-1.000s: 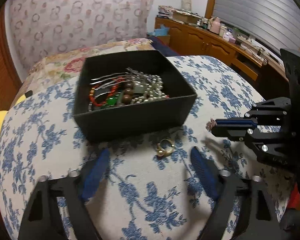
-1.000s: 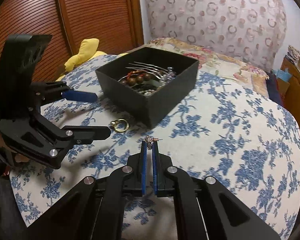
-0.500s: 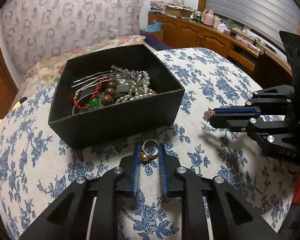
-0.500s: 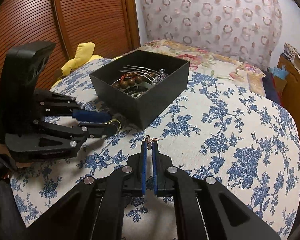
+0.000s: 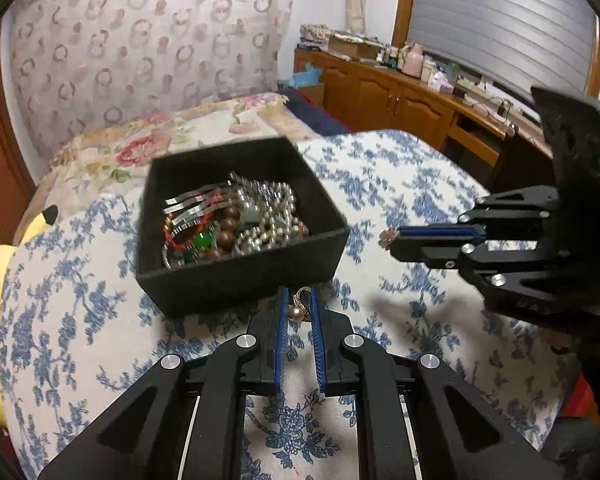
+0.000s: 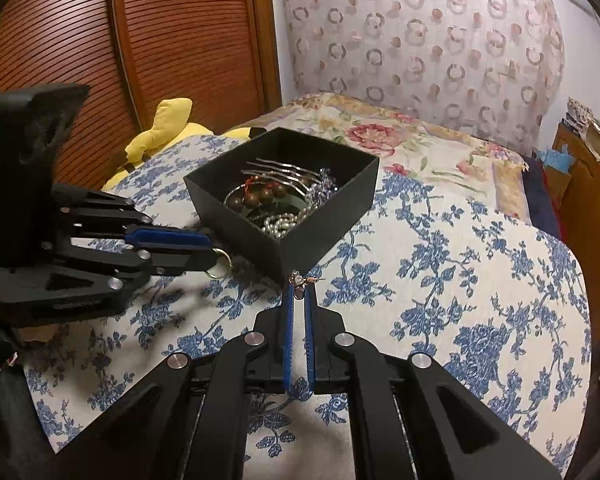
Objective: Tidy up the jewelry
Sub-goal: 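Carry the ring over the box with the right gripper and release it inside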
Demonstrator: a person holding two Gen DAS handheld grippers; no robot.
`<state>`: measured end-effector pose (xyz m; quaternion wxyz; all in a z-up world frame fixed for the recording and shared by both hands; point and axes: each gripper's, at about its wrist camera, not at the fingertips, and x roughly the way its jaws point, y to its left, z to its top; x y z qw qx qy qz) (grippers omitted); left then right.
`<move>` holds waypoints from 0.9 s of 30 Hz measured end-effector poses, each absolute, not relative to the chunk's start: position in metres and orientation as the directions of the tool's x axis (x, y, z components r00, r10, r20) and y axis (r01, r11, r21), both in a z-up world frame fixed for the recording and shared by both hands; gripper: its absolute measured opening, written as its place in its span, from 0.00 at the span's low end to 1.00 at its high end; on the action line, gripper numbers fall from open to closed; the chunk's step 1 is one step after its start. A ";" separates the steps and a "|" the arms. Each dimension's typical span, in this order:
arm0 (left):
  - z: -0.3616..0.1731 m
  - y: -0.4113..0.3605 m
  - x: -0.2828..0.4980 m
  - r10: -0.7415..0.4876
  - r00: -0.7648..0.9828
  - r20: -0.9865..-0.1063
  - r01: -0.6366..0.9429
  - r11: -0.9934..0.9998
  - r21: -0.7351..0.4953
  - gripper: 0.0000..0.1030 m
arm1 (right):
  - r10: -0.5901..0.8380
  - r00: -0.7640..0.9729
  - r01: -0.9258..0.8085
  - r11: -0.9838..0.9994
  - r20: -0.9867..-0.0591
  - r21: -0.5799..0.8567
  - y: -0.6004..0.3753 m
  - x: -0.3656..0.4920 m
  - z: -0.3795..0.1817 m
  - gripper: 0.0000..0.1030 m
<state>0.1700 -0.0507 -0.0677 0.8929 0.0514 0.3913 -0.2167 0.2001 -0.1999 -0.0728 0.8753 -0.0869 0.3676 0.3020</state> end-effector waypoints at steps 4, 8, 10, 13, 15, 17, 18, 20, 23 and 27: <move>-0.053 -0.043 0.175 -0.337 0.635 -0.695 0.409 0.910 -0.068 0.10 | 0.475 0.562 -0.598 0.799 -0.677 0.065 -0.196 0.203 -0.063 0.06; -0.044 -0.037 0.183 -0.318 0.664 -0.677 0.380 0.923 -0.060 0.10 | 0.491 0.572 -0.606 0.793 -0.657 0.065 -0.191 0.209 -0.053 0.06; -0.040 -0.032 0.190 -0.305 0.677 -0.670 0.366 0.929 -0.054 0.10 | 0.501 0.573 -0.615 0.786 -0.649 0.063 -0.185 0.214 -0.050 0.06; -0.038 -0.027 0.199 -0.290 0.689 -0.665 0.348 0.936 -0.048 0.10 | 0.509 0.571 -0.622 0.780 -0.645 0.064 -0.177 0.221 -0.048 0.06; -0.036 -0.024 0.205 -0.280 0.695 -0.662 0.338 0.940 -0.043 0.10 | 0.513 0.567 -0.627 0.776 -0.645 0.066 -0.173 0.225 -0.048 0.06; -0.036 -0.020 0.214 -0.271 0.701 -0.660 0.325 0.945 -0.043 0.10 | 0.515 0.561 -0.631 0.773 -0.649 0.067 -0.168 0.230 -0.049 0.06; -0.037 -0.019 0.218 -0.268 0.701 -0.661 0.321 0.946 -0.044 0.10 | 0.514 0.557 -0.633 0.771 -0.652 0.066 -0.166 0.232 -0.050 0.06; -0.038 -0.016 0.222 -0.263 0.702 -0.662 0.315 0.948 -0.044 0.10 | 0.513 0.553 -0.636 0.769 -0.656 0.065 -0.162 0.235 -0.052 0.06; -0.038 -0.015 0.226 -0.263 0.702 -0.661 0.311 0.949 -0.047 0.10 | 0.515 0.543 -0.639 0.766 -0.663 0.072 -0.159 0.241 -0.055 0.06; -0.039 -0.016 0.227 -0.262 0.703 -0.661 0.307 0.950 -0.051 0.10 | 0.514 0.538 -0.638 0.766 -0.668 0.076 -0.154 0.244 -0.058 0.06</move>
